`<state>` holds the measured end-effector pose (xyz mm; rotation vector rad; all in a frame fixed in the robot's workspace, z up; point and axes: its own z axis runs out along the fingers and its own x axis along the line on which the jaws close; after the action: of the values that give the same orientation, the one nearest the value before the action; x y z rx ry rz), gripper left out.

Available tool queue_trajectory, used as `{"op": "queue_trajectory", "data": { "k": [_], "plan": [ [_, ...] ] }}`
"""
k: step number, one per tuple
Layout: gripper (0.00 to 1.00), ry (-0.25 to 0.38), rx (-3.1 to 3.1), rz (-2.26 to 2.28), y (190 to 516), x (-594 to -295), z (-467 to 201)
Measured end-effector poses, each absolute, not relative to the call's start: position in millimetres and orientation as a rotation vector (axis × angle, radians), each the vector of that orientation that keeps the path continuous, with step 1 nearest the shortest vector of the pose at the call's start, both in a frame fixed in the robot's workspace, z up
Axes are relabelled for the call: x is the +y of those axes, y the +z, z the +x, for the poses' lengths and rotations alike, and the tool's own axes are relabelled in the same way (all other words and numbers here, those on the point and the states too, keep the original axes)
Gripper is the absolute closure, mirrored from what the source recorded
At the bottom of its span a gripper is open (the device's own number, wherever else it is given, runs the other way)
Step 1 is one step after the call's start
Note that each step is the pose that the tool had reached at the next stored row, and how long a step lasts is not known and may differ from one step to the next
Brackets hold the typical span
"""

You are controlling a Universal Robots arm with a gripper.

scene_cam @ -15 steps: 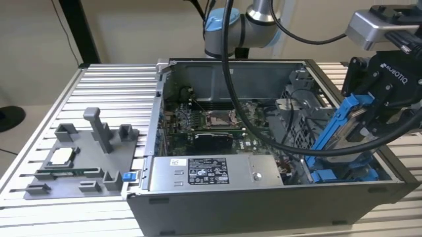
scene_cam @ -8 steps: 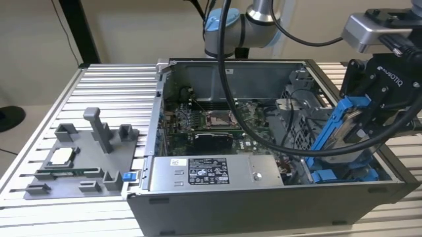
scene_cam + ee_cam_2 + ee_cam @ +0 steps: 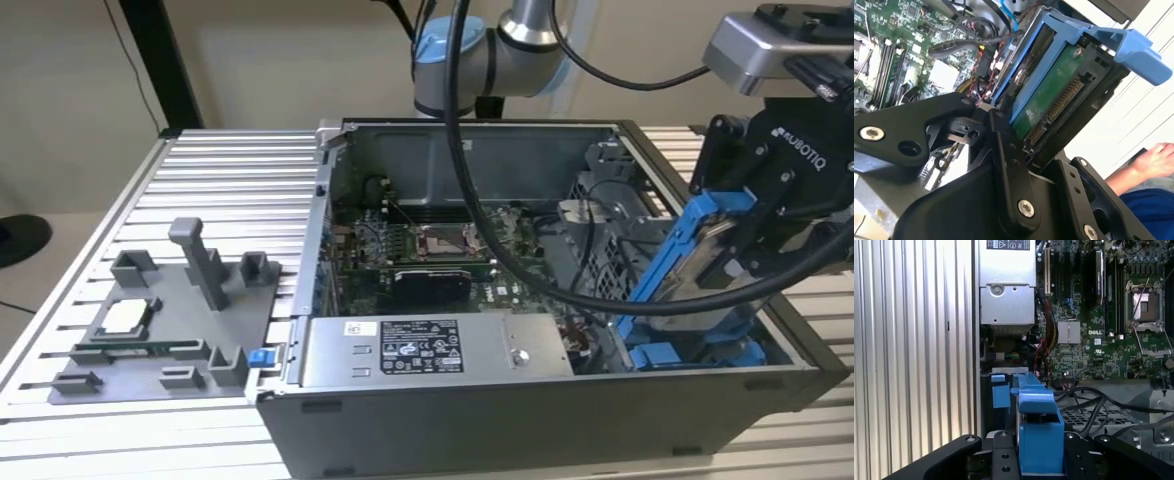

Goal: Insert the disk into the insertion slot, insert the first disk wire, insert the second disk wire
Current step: 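Insert the disk into the insertion slot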

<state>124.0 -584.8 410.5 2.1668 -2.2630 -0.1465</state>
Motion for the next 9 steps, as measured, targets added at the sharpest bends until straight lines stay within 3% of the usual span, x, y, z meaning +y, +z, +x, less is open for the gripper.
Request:
{"op": "queue_trajectory", "data": {
  "k": [9],
  "plan": [
    [1.0,-0.161,-2.256,2.164,409.6,-587.0,129.4]
  ]
}}
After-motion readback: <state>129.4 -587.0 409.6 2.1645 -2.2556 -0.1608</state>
